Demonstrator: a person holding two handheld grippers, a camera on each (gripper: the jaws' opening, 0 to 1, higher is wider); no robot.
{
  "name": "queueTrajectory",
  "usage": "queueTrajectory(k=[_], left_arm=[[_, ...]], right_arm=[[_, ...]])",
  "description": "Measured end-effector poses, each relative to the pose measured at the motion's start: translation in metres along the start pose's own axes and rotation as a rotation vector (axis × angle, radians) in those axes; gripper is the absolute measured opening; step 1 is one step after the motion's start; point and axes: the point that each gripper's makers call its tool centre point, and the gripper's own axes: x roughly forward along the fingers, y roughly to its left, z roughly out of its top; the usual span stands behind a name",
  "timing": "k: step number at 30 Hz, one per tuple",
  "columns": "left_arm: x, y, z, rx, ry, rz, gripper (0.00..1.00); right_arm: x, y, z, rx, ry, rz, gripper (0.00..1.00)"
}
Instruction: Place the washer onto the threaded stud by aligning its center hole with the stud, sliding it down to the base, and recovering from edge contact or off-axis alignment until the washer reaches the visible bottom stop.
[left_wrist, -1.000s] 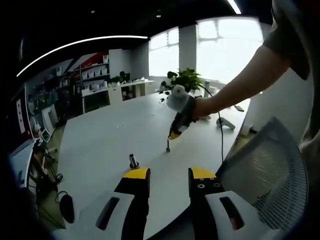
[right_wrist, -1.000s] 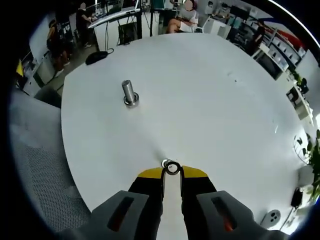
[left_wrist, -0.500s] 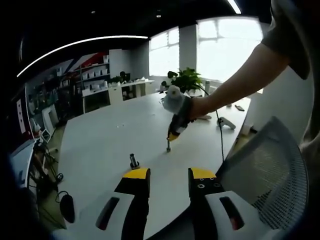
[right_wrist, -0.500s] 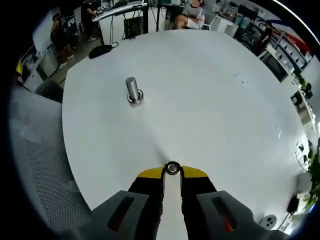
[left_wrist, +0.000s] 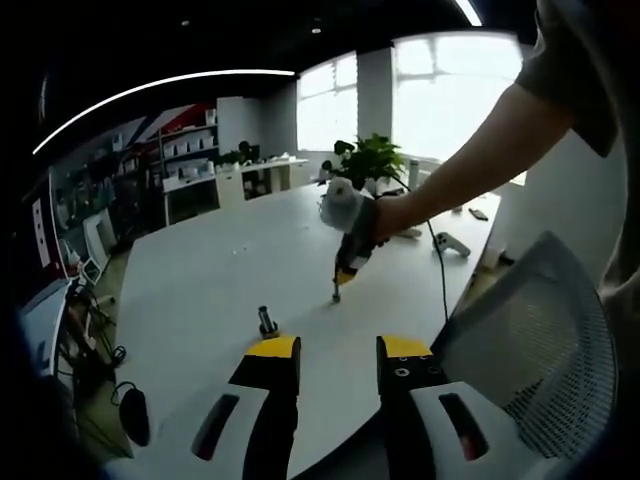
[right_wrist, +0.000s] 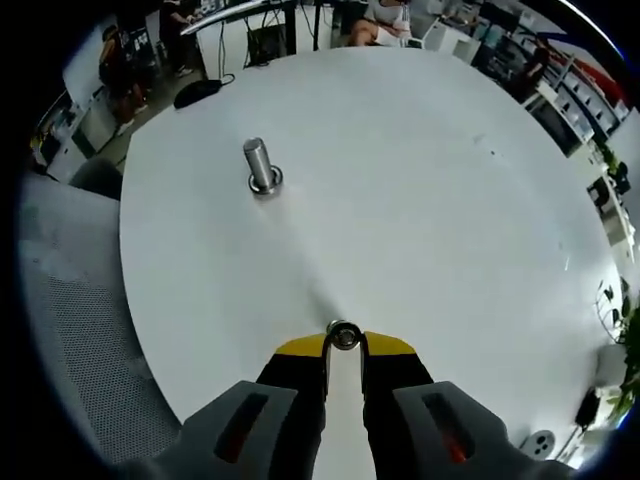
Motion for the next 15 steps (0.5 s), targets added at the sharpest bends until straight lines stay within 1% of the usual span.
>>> queueTrajectory(k=[8, 15], left_arm=[[0.001, -0.001, -0.002, 0.003, 0.012, -0.003, 0.28], [0.001, -0.002, -0.003, 0.007, 0.016, -0.007, 0.28]], right_arm=[[0.007, 0.006, -0.003, -0.001, 0.023, 0.008, 0.14], [0.018, 0.011, -0.006, 0.01, 0.041, 0.021, 0.14]])
